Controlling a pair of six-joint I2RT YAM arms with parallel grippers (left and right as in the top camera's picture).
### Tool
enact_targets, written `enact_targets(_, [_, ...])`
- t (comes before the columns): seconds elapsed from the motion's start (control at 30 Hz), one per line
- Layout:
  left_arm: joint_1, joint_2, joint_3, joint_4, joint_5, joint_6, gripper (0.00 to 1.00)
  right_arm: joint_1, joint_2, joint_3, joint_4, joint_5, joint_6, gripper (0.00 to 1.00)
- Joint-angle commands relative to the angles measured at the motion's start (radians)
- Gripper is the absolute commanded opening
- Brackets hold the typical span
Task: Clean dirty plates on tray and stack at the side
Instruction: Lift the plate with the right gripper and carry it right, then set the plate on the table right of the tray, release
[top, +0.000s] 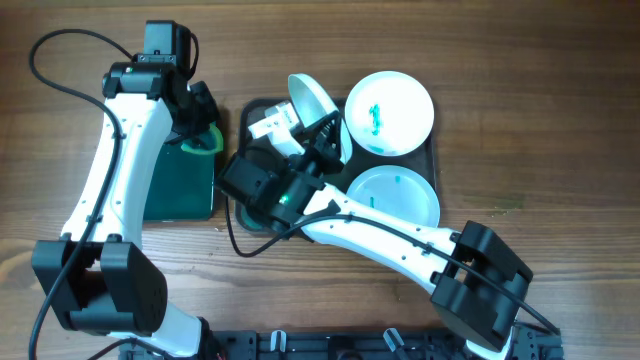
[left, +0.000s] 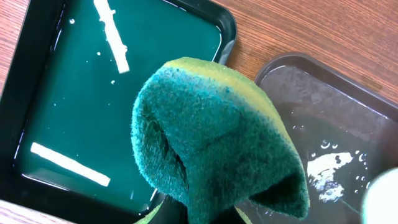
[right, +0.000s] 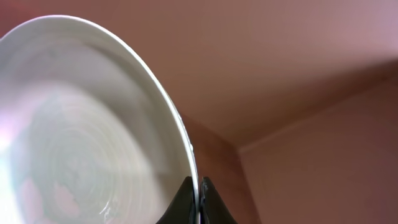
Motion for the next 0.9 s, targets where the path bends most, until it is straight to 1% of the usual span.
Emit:
enact_targets(0.0, [0.003, -0.011, 0.015, 0.006, 0.009, 0.016, 0.04, -0.021, -0.026, 0.003, -0.025, -0.342, -0.012, 0.04])
enact_targets(0.1, [0.002, -0.011, 0.015, 0.008, 0.013, 0.016, 0.04, -0.063, -0.046, 0.004, -0.032, -0.518, 0.085, 0.04])
enact_targets(0.23, [0.002, -0.011, 0.015, 0.008, 0.077, 0.016, 0.04, -0.185, -0.169, 0.006, -0.014, -0.855, 0.113, 0.04])
enact_targets(0.33, [0.002, -0.011, 0.015, 0.008, 0.101, 0.015, 0.04, -0.347, -0.272, 0.006, -0.011, -1.146, 0.117, 0.04])
enact_targets(0.37, [0.002, -0.011, 0.015, 0.008, 0.107, 0.016, 0.04, -0.424, -0.304, 0.005, -0.019, -1.26, 0.121, 0.04])
enact_targets(0.47, [0.002, -0.011, 0.014, 0.008, 0.117, 0.015, 0.04, -0.618, -0.358, 0.005, -0.056, -1.474, 0.139, 0.04])
enact_targets(0.5, [-0.002, -0.011, 0.014, 0.008, 0.117, 0.015, 0.04, -0.716, -0.371, 0.005, -0.084, -1.547, 0.14, 0.04])
enact_targets(0.6, [-0.006, -0.011, 0.014, 0.011, 0.117, 0.015, 0.04, -0.91, -0.374, 0.003, -0.155, -1.616, 0.139, 0.04])
enact_targets(0.63, [-0.008, -0.011, 0.014, 0.011, 0.116, 0.016, 0.04, -0.998, -0.374, -0.006, -0.182, -1.622, 0.14, 0.04])
enact_targets(0.7, [-0.011, -0.011, 0.014, 0.011, 0.117, 0.016, 0.04, -1.128, -0.374, -0.042, -0.202, -1.622, 0.142, 0.04])
enact_targets(0.87, [-0.011, -0.011, 0.014, 0.011, 0.117, 0.016, 0.04, -1.354, -0.373, -0.192, -0.154, -1.592, 0.162, 0.04])
